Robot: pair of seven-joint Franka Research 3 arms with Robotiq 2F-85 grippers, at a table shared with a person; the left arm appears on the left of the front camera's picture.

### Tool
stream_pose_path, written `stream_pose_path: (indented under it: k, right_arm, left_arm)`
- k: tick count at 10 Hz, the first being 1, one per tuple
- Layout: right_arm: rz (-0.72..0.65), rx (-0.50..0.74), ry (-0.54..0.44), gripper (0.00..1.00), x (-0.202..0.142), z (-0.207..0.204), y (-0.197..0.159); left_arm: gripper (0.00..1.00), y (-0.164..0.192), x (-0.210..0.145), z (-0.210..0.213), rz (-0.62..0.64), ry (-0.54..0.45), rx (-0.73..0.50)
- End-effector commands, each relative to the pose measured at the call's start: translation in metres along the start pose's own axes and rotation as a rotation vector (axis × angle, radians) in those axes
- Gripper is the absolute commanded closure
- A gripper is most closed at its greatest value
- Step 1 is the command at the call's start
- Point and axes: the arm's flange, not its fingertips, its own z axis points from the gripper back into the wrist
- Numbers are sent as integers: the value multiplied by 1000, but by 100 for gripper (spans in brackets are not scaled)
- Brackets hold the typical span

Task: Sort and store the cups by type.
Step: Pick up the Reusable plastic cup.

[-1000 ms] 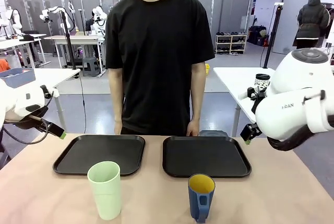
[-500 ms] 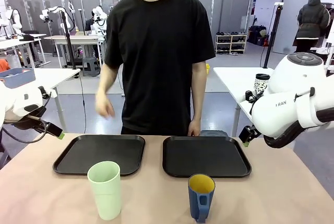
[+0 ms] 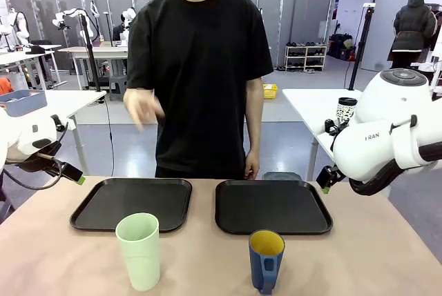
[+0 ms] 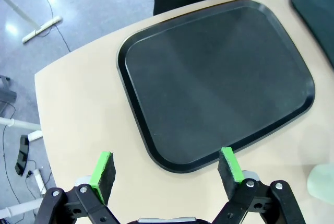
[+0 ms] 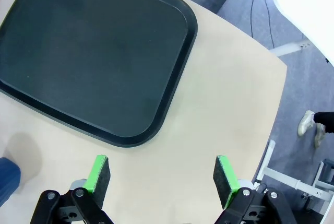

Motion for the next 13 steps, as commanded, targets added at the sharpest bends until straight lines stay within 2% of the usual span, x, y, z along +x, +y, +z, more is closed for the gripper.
stream_pose_path:
  k: [1,13]
  right_arm:
    - [-1,2,1,0,-1,-1,0]
    - [-1,2,1,0,-1,-1,0]
  left_arm:
    - [0,-1,1,2,-1,-5,-2]
    - [0,-1,1,2,-1,-5,-2]
